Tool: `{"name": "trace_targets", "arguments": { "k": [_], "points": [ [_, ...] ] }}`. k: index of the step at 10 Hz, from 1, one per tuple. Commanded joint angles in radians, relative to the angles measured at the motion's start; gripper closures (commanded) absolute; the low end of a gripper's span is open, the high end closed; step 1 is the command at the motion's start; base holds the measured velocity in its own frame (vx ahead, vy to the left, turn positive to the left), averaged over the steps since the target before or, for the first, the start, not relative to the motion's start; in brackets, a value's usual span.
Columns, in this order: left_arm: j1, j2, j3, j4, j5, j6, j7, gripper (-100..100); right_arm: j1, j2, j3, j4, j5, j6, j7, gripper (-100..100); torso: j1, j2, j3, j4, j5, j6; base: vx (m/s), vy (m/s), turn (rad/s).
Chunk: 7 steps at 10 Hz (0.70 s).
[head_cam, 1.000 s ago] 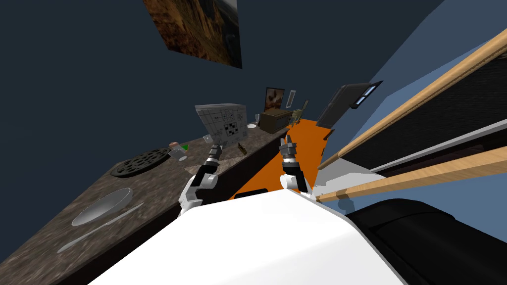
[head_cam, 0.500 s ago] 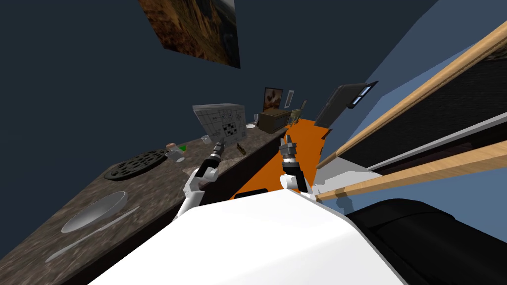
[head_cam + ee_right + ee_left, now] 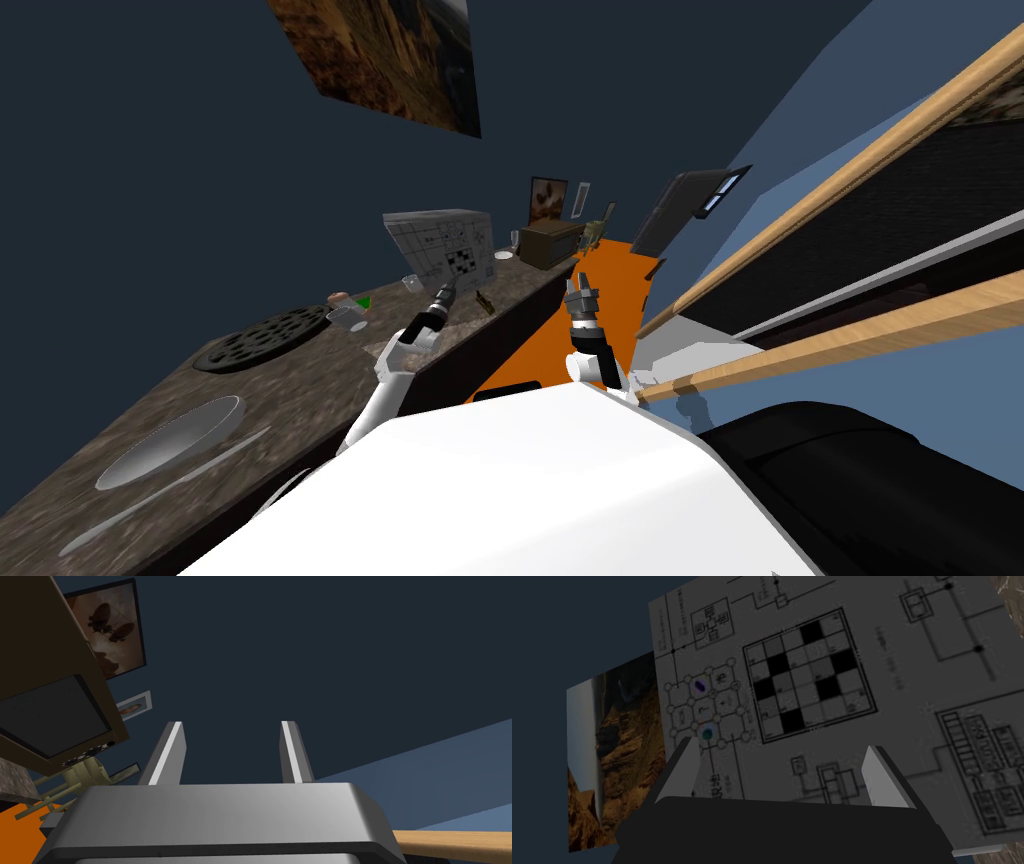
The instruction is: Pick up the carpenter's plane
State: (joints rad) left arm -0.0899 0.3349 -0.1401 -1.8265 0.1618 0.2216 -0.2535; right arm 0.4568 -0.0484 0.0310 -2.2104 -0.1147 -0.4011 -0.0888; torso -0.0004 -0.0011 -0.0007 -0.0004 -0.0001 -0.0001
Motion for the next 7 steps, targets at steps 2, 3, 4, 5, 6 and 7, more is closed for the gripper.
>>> {"name": "trace_targets", "arguments": {
  "k": [2,3,4,5,6,7],
  "points": [
    [-0.042,0.005,-0.003,0.022,0.005,0.058,-0.015,-100,0.000,0.000,0.000,0.000,0.000,0.000,0.000,0,0.000,0.000,0.000,0.000,0.000,0.000,0.004,-0.001,-0.016],
    [-0.088,0.021,-0.007,0.070,0.018,0.096,-0.038,-100,0.000,0.000,0.000,0.000,0.000,0.000,0.000,0,0.000,0.001,0.000,0.000,0.000,0.000,0.008,-0.003,-0.064],
    [-0.102,0.021,-0.007,0.070,0.018,0.123,-0.038,-100,0.000,0.000,0.000,0.000,0.000,0.000,0.000,0,0.000,0.000,0.000,0.000,0.000,0.000,0.008,-0.002,-0.053],
    [-0.139,0.035,-0.011,0.110,0.032,0.154,-0.060,-100,0.000,0.000,0.000,0.000,0.000,0.000,0.000,0,0.000,0.000,0.000,0.000,0.000,0.000,0.012,-0.004,-0.076],
    [-0.161,0.035,-0.011,0.119,0.032,0.187,-0.060,-100,0.000,0.000,0.000,0.000,0.000,0.000,0.000,0,0.000,0.000,0.000,0.000,0.000,0.000,0.010,-0.001,-0.043],
    [-0.194,0.049,-0.014,0.156,0.046,0.216,-0.083,-100,0.000,0.000,0.000,0.000,0.000,0.000,0.000,0,0.000,0.000,0.000,0.000,0.000,0.000,0.011,-0.001,-0.097]
  ]
}}
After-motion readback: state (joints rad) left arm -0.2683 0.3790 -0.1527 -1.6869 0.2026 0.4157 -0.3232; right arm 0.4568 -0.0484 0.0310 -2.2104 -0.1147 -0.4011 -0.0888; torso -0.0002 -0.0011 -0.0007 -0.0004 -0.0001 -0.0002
